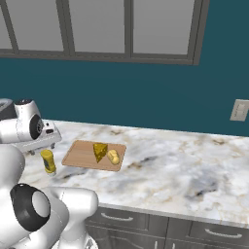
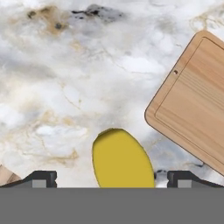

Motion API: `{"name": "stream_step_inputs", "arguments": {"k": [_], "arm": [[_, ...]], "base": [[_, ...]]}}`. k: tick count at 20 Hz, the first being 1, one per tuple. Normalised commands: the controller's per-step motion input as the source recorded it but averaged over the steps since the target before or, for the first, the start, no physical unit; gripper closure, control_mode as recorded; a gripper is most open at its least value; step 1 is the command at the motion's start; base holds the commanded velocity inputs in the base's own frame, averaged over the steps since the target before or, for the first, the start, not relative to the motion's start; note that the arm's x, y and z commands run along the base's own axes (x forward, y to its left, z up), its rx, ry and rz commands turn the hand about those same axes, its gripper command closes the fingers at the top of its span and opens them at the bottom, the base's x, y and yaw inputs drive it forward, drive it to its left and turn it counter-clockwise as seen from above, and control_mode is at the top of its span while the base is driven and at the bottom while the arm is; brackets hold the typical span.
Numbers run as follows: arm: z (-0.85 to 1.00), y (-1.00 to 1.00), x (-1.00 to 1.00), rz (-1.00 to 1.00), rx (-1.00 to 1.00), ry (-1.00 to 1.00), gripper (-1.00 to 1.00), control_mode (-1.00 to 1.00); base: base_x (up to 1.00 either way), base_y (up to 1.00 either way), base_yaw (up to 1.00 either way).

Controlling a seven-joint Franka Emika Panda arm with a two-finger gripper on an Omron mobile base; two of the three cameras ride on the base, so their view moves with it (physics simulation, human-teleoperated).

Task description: Retrieve the reheated potato from the microwave, then place the potato, cheese, and condiment on the cutting board.

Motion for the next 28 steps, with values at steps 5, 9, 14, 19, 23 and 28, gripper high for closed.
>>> {"name": "stream_step_inputs", "arguments": {"k": [5,9,14,19,23,28], "arm": [[-0.15,0.0,0.02,0.03,0.01,0.0,-1.0,-1.0],[-0.1,0.0,0.04,0.03,0.0,0.0,-1.0,-1.0],[-0.09,-0.01,0.05,0.04,0.0,0.0,-1.0,-1.0],[-0.12,0.0,0.01,0.05,0.0,0.0,-1.0,-1.0],[-0.12,0.0,0.0,0.05,0.0,0.0,-1.0,-1.0],[-0.06,0.0,0.0,0.03,0.0,0.0,-1.0,-1.0]], "base": [[0.0,0.0,0.0],[0.0,0.0,0.0],[0.0,0.0,0.0],[0.0,0.0,0.0],[0.0,0.0,0.0],[0.0,0.0,0.0]]}}
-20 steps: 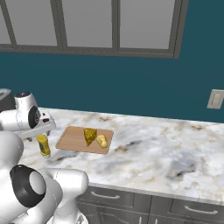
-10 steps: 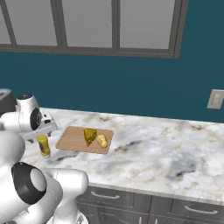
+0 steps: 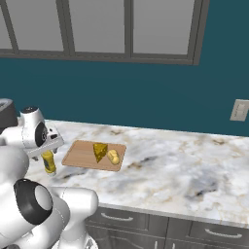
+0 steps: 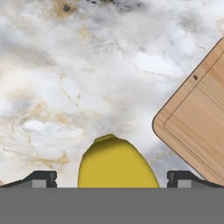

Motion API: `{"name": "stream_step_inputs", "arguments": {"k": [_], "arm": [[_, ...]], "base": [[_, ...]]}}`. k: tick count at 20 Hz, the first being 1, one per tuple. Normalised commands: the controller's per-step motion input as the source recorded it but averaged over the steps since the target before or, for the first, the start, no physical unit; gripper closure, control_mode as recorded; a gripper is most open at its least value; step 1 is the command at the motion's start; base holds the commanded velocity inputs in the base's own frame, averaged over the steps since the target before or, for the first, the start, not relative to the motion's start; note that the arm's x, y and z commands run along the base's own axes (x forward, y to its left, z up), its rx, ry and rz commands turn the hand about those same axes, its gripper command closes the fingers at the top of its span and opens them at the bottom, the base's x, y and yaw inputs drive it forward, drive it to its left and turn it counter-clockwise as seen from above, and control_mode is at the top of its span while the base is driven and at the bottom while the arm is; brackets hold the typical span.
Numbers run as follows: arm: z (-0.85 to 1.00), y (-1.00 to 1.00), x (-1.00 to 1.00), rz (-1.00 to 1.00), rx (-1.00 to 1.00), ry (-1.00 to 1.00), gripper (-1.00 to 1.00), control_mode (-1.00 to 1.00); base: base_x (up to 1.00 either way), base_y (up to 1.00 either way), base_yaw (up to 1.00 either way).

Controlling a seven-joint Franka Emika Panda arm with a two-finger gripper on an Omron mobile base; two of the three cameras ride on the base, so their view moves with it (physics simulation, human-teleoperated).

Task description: Retrieve the reheated potato from the microwave, then place the potato, cheese, and condiment on the cutting board.

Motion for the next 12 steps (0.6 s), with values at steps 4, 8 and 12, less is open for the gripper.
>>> {"name": "stream_step_inputs", "arguments": {"k": [4,8,12], "arm": [[0.0,0.0,0.0,0.02,0.0,0.0,1.0,-1.0],[0.0,0.0,0.0,0.01,0.0,0.0,1.0,-1.0],[0.0,-0.02,0.0,0.0,0.0,0.03,1.0,-1.0]], "base": [[0.0,0.0,0.0],[0.0,0.0,0.0],[0.0,0.0,0.0]]}}
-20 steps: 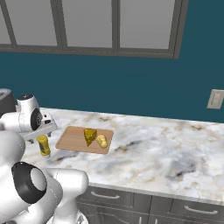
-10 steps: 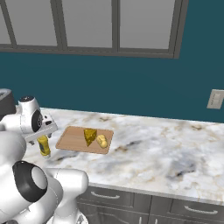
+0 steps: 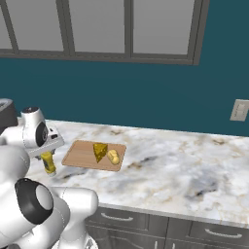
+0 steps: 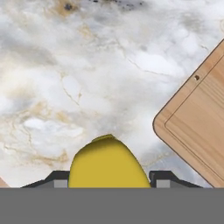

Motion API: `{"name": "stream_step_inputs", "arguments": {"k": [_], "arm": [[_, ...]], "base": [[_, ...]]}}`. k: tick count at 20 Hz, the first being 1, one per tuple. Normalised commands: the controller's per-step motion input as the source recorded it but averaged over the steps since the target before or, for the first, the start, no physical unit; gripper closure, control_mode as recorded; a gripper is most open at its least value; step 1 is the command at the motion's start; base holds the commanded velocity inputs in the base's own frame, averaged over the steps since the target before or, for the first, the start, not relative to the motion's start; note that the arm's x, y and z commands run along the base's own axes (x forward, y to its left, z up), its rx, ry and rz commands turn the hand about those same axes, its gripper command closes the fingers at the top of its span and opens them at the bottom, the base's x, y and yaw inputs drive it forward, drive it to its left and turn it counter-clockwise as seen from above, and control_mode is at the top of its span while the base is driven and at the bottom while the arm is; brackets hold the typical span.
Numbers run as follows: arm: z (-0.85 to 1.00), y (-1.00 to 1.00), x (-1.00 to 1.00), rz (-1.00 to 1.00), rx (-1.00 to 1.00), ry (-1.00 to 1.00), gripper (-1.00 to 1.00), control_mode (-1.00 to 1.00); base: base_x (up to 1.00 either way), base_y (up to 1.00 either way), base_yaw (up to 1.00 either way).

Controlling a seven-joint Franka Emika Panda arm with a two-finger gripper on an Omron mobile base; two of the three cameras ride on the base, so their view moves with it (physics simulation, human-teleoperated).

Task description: Retrieve the reheated potato from the microwave, then place the potato, cheese, and condiment on the cutting board.

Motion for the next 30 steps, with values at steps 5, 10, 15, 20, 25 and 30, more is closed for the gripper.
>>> {"name": "stream_step_inputs", "arguments": {"k": [5,10,15,20,25,30], "arm": [[0.07,-0.02,0.0,0.0,0.0,0.03,1.0,-1.0],[0.38,-0.15,0.13,0.0,0.0,0.0,1.0,-1.0],[0.39,-0.18,0.27,-0.01,0.0,0.02,1.0,-1.0],[0.26,-0.18,0.36,-0.02,0.0,0.01,1.0,-1.0],[0.12,-0.14,0.44,0.0,-0.02,0.0,1.0,-1.0],[0.05,-0.11,0.35,0.0,-0.04,0.0,1.0,-1.0]], "base": [[0.0,0.0,0.0],[0.0,0.0,0.0],[0.0,0.0,0.0],[0.0,0.0,0.0],[0.0,0.0,0.0],[0.0,0.0,0.0]]}}
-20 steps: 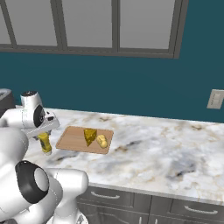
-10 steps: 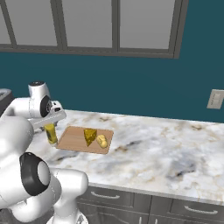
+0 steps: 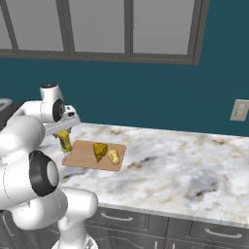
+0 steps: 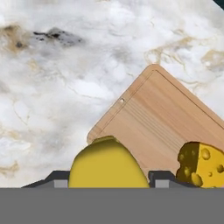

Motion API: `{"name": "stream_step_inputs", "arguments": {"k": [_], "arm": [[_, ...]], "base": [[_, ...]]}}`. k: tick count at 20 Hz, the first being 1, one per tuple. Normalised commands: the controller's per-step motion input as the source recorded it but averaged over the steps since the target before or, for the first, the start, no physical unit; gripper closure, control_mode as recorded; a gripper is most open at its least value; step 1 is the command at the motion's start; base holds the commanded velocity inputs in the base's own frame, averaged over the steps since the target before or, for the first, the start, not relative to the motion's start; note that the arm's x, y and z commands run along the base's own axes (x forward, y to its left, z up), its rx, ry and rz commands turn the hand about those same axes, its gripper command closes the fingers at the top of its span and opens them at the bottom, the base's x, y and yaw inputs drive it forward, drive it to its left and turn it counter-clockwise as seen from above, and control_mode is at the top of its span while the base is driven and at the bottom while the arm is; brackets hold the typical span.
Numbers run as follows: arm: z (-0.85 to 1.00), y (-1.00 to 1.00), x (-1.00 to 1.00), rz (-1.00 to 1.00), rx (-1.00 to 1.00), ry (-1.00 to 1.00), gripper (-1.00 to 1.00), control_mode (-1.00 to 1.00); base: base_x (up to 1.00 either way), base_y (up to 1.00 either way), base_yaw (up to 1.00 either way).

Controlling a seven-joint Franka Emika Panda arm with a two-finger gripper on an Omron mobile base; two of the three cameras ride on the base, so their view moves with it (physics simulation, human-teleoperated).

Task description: Retrieve the reheated potato from the microwave, then place the potato, cheese, and condiment on the cutting board.

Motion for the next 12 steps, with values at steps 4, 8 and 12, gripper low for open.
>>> {"name": "stream_step_inputs", "arguments": {"k": [4,8,12], "arm": [[0.0,-0.11,0.24,0.0,-0.05,0.01,1.0,-1.0],[0.0,-0.18,0.25,0.0,-0.02,0.03,1.0,-1.0],[-0.03,-0.19,0.21,0.0,0.0,0.04,1.0,-1.0]], "base": [[0.0,0.0,0.0],[0.0,0.0,0.0],[0.0,0.0,0.0]]}}
